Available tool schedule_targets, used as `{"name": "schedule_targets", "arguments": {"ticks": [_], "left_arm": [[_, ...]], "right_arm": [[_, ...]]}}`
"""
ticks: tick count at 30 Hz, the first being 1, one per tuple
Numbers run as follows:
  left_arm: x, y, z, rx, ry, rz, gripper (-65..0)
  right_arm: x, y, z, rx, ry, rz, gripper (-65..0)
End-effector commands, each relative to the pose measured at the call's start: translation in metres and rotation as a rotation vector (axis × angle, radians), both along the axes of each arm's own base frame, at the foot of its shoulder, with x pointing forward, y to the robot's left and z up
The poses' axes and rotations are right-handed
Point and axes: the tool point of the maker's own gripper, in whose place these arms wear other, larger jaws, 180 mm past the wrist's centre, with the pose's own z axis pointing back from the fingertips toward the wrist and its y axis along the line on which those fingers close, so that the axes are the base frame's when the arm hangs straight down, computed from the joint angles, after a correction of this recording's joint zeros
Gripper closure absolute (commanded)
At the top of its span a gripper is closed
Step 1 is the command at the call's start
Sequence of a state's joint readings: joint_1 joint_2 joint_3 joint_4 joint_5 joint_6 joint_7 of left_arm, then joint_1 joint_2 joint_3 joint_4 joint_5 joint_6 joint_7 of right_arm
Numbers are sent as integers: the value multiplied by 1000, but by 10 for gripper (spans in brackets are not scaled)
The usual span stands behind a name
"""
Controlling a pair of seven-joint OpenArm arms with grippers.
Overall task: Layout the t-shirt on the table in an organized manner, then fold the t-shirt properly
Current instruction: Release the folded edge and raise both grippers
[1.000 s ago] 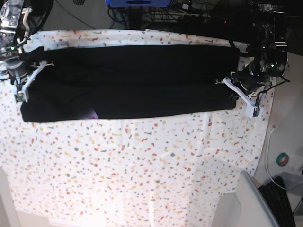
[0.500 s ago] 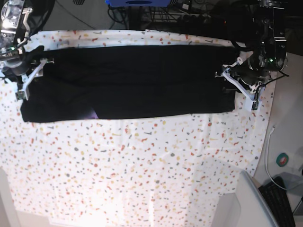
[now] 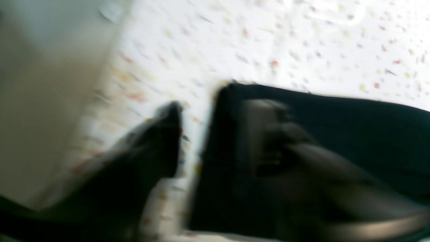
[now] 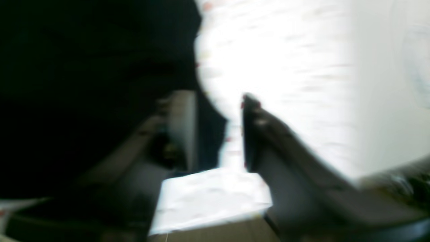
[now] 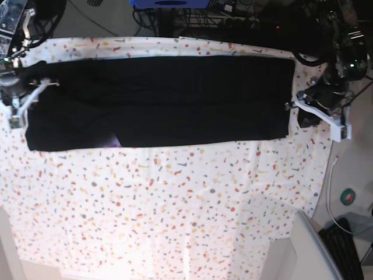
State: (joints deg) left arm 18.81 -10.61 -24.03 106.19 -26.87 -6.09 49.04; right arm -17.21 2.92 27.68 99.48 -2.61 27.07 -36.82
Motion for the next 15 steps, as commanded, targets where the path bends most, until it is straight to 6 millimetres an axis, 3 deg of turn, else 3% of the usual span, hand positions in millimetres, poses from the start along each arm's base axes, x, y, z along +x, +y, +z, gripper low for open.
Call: {"name": "schedule_targets", "arguments": {"ticks": [1,5,7,11,15], "left_arm": [[10,-7,3,-11,-30,-23,0],[6,-48,-36,-87,68,-101,0],[-1,-58,-50,-105,111,-123,0],[-19,-48,-85,-12,232,-134,0],[-15,-44,-110,94,313,-155,0]], "right_arm": [[25,-2,11,2,-75,8,0],[65,-3,-6,52,-110,6,0],[73,-12,-16,40,-78,3,0],[71,-23,-48,40,28,-9,0],[63,-32,-66,48,94,-23,0]]}}
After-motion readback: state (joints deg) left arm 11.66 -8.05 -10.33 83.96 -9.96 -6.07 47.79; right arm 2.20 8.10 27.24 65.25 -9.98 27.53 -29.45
